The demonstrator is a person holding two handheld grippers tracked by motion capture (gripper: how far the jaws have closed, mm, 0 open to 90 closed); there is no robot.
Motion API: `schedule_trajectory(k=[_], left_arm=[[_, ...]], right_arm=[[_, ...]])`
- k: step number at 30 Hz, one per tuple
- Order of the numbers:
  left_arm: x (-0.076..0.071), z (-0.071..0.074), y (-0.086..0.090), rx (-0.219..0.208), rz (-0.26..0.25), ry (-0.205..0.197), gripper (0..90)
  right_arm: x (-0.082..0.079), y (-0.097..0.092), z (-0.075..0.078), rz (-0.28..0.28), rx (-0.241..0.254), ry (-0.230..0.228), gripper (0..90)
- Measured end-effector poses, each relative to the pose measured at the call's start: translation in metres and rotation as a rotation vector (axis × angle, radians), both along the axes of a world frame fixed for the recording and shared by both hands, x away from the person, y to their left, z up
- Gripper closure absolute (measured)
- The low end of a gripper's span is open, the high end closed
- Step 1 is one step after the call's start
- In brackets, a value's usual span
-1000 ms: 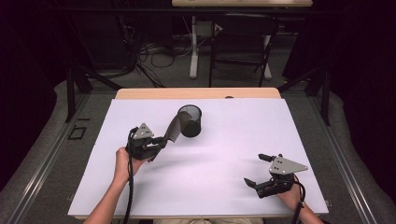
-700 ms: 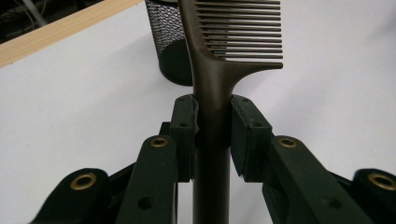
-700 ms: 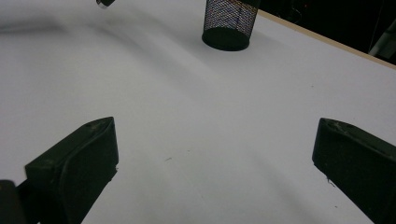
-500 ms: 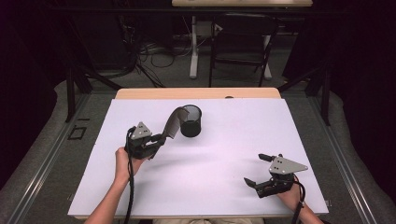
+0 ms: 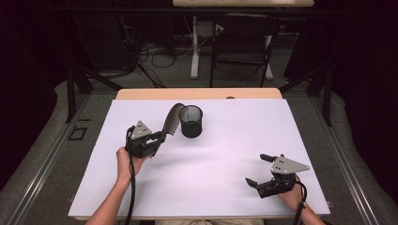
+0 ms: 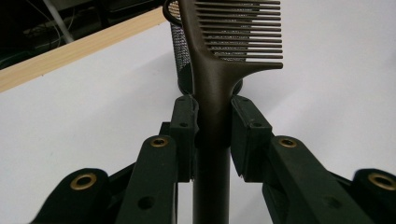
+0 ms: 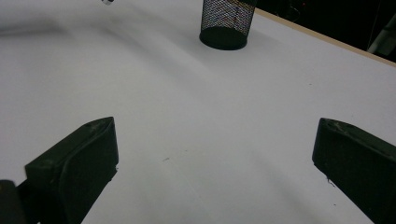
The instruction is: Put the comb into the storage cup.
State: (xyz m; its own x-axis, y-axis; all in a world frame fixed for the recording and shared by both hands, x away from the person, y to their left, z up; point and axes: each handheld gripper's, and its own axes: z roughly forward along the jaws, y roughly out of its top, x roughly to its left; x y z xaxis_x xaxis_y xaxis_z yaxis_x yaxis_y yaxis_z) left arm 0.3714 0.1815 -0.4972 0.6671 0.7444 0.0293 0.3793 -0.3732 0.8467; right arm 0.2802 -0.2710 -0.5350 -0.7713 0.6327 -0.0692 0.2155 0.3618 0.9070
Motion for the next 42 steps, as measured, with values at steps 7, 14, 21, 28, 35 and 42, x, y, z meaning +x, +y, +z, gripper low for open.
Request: schedule_trajectory(k=[7,14,21,28,35,42], left_arm=[[0.001,0.001,-0.001,-0.008,0.008,-0.007,72.6],[0.004,0.002,-0.003,-0.021,0.016,-0.020,72.6],[0.006,0.005,-0.003,-0.034,0.025,-0.032,72.6],[0.010,0.006,-0.003,-0.049,0.032,-0.038,72.6],[0.013,0.009,-0.004,-0.053,0.035,-0.043,72.6],[0.016,0.014,-0.005,-0.063,0.040,-0.057,72.6]], right_arm=[[0.001,0.001,0.000,-0.001,0.000,0.004,0.1],[0.002,0.000,-0.001,-0.009,0.004,0.016,0.1],[0.002,0.001,-0.001,-0.011,0.002,0.014,0.1],[0.002,0.000,-0.001,-0.014,0.003,0.016,0.1],[0.003,0.000,-0.001,-0.016,0.002,0.017,0.1],[0.003,-0.001,-0.001,-0.016,0.001,0.019,0.1]])
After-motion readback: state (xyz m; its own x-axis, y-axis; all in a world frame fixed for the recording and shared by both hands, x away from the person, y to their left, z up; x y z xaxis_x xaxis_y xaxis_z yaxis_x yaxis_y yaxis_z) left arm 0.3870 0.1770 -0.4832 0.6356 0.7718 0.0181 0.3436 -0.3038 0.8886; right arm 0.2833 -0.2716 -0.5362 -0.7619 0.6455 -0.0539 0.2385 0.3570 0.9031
